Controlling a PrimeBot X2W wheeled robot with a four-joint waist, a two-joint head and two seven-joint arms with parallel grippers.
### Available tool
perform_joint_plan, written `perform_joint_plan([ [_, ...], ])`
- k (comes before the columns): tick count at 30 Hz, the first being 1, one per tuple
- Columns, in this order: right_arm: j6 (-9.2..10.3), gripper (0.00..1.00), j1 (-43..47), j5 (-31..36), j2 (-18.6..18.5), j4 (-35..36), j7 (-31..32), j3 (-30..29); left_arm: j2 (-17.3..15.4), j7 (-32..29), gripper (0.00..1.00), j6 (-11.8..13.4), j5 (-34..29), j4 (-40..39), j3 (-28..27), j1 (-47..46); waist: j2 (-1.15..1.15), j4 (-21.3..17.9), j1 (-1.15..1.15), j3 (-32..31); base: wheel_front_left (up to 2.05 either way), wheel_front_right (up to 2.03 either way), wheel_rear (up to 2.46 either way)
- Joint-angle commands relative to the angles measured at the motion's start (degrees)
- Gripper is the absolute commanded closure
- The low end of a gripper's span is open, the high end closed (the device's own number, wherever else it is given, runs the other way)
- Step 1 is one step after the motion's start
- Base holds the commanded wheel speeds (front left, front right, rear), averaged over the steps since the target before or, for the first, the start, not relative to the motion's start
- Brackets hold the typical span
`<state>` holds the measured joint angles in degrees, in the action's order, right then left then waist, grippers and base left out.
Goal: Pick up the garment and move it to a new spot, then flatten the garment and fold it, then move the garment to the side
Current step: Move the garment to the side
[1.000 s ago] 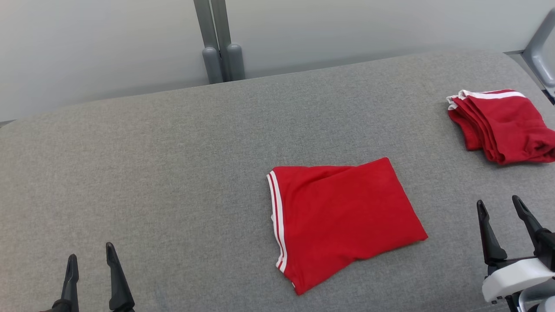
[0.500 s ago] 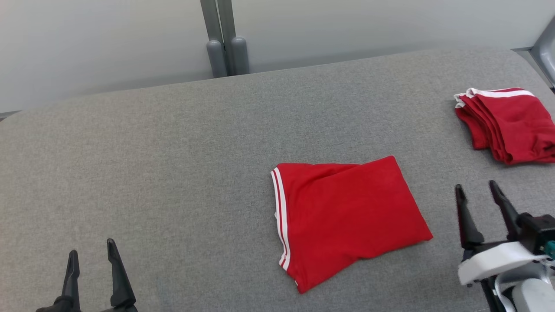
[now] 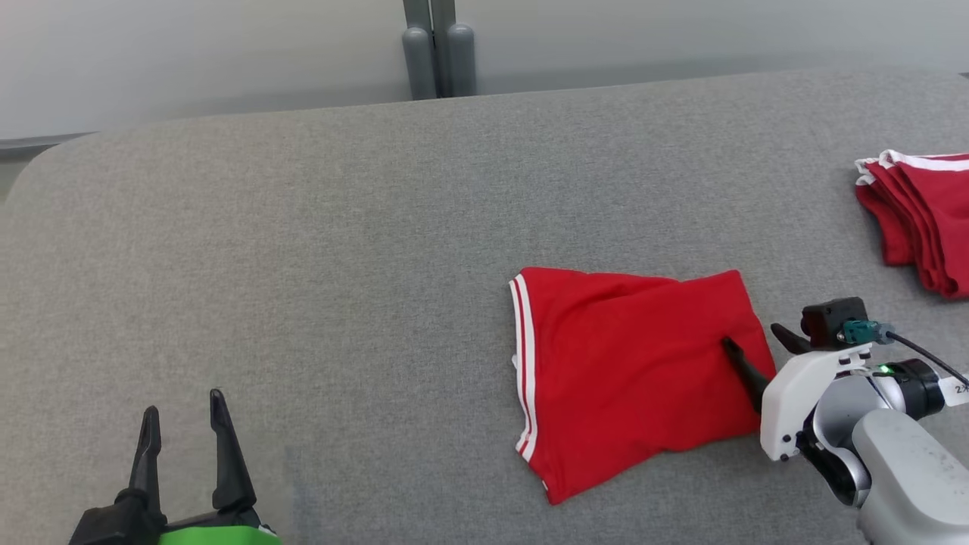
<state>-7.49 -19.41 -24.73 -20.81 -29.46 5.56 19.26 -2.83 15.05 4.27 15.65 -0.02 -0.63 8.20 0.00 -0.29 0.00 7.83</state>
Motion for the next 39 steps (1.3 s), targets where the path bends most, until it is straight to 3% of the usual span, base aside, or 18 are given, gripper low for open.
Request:
perform_joint_plan([
  [1,0.0,0.0,-1.27,-0.66,-0.12,-1.58,0.45,-0.05,-0.15,0.15,0.0,-0.22,0.66,0.02,-0.37,-1.08,0.0,1.69,0.0,1.09,0.0,0.0,0.0],
  [6,-0.01,0.0,-3.04,-4.28,0.52,-6.24,2.5,2.12,-0.15,0.15,0.0,-0.67,0.61,-0.17,-0.61,-1.52,0.0,2.95,0.0,2.24,0.0,0.0,0.0],
  [7,-0.04,0.7,-3.13,-5.91,0.8,-6.25,3.02,3.06,-0.15,0.15,0.0,-0.71,0.64,-0.15,-0.75,-1.61,0.0,2.98,0.0,2.41,0.0,0.0,0.0],
  [8,-0.07,1.0,-3.39,-7.73,0.72,-6.02,3.31,3.91,-0.15,0.15,0.0,-0.68,0.72,-0.26,-0.94,-1.72,0.0,2.88,0.0,2.64,0.0,0.0,0.0],
  [11,-0.06,1.0,-5.08,-11.98,-1.33,-4.55,2.52,4.54,-0.14,0.14,0.0,-0.21,0.75,-0.57,-1.04,-2.03,0.0,1.94,0.0,3.4,0.0,0.0,0.0],
  [15,0.04,1.0,-9.78,-14.98,-6.97,-2.46,1.63,2.86,-0.15,0.15,0.0,-0.29,0.29,-0.93,-0.73,-2.62,0.0,-0.42,0.0,4.83,0.0,0.0,0.0],
  [19,0.03,1.0,-15.65,-13.64,-12.84,-1.8,1.56,0.87,-0.15,0.15,0.0,-1.07,-0.4,-0.56,-0.27,-3.98,0.0,-2.86,0.0,6.28,0.0,0.0,0.0],
  [24,0.01,1.0,-21.69,-12.64,-17.11,-4.77,4.14,-1.41,-0.16,0.15,0.0,-2.22,-1.02,0.52,0.53,-5.76,0.0,-4.48,0.0,7.54,0.0,0.0,0.0],
  [31,0.01,1.0,-28.1,-10.52,-21.53,-12.13,3.88,-3.49,-0.16,0.15,0.0,-2.86,-1.29,1.25,1.4,-6.85,0.0,-3.98,0.0,9.0,0.0,0.0,0.0],
  [38,0.01,0.98,-30.68,-7.29,-21.28,-17.57,1.81,-4.81,-0.16,0.15,0.0,-2.99,-1.53,1.35,1.35,-6.96,0.0,-3.11,0.0,9.9,0.0,0.0,0.0],
  [39,0.01,0.09,-30.89,-6.31,-21.62,-18.66,1.41,-5.19,-0.16,0.15,0.0,-2.99,-1.56,1.37,1.34,-6.99,0.0,-3.04,0.0,9.99,0.0,0.0,0.0],
])
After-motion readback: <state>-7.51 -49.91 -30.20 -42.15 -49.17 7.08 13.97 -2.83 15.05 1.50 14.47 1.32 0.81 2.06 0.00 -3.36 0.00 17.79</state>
